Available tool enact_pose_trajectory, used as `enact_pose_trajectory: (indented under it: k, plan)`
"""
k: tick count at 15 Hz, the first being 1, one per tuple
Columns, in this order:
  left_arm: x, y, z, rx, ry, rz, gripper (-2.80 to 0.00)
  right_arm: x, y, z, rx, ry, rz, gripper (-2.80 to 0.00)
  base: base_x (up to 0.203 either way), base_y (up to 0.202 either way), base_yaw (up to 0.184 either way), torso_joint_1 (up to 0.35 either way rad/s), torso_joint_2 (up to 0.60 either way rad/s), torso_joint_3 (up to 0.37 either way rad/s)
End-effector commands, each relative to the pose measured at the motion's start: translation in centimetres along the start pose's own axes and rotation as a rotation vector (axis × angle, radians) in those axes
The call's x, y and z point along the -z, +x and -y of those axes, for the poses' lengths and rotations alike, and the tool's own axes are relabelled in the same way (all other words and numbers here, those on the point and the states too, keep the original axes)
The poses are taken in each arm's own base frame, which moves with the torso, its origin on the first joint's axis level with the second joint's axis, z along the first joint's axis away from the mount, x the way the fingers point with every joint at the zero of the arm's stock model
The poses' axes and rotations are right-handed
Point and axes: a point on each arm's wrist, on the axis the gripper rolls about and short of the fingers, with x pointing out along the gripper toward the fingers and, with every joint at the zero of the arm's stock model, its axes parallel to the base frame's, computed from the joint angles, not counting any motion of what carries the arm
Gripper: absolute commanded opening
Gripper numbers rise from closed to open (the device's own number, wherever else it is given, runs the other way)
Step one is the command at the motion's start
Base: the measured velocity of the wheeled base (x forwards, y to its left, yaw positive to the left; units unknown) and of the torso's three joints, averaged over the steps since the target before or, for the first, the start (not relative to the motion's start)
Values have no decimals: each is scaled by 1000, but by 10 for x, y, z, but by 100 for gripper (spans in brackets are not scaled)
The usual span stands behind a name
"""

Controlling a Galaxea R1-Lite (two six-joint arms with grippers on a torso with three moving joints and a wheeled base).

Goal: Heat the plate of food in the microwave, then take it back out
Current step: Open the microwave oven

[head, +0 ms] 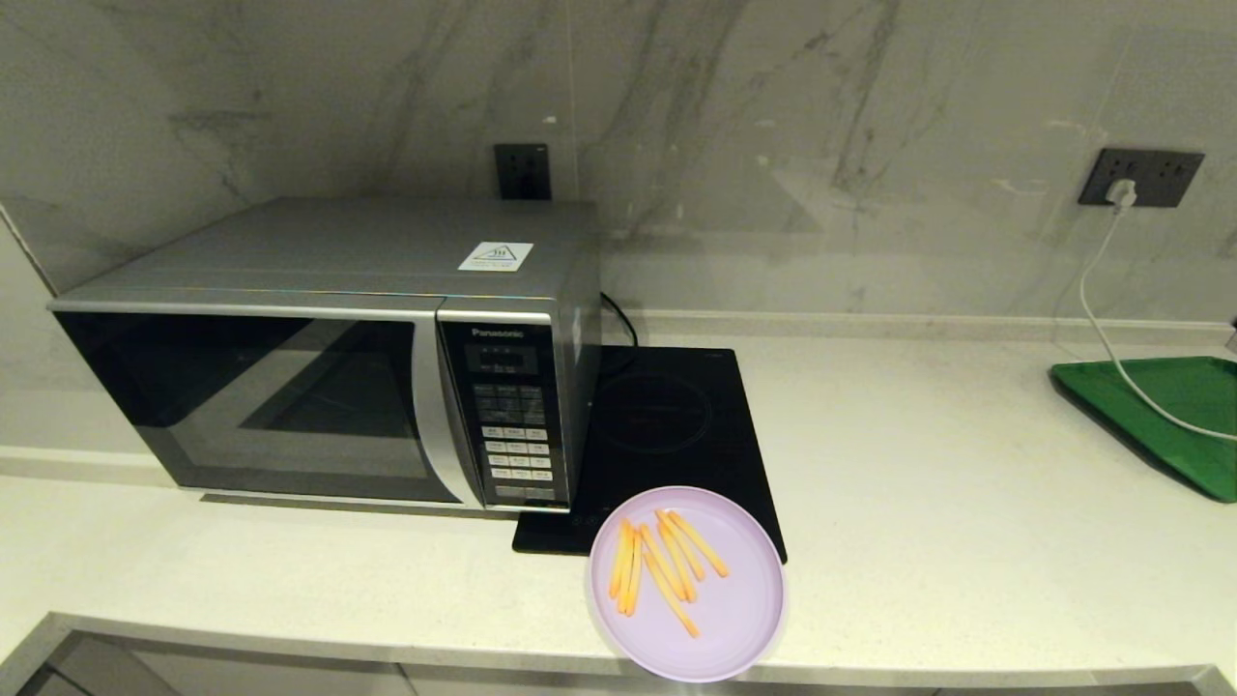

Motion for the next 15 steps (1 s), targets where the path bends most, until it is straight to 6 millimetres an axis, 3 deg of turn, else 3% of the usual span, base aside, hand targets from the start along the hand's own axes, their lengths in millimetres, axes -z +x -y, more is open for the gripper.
enact_pose_trajectory:
  k: [1,3,4,8,11,13,15]
  plan:
    - [-35,-14,3,18,-42,103,-280,0,0,0,0,0,-2,-280,0,0,0,0,0,0]
    - [-73,-18,7,58,-66,101,-280,0,0,0,-1,0,-1,-280,0,0,0,0,0,0]
    - [-91,-9,8,81,-86,53,0,0,0,0,-1,0,-1,-280,0,0,0,0,0,0]
    - [-153,65,22,209,-166,-202,0,0,0,0,1,1,-1,-280,0,0,0,0,0,0]
    - [-188,126,43,436,-213,-329,0,0,0,0,1,1,-1,-280,0,0,0,0,0,0]
    - [-194,164,51,600,-252,-422,0,0,0,0,1,1,-2,-280,0,0,0,0,0,0]
    - [-194,183,42,824,-285,-466,0,0,0,0,0,0,-2,-280,0,0,0,0,0,0]
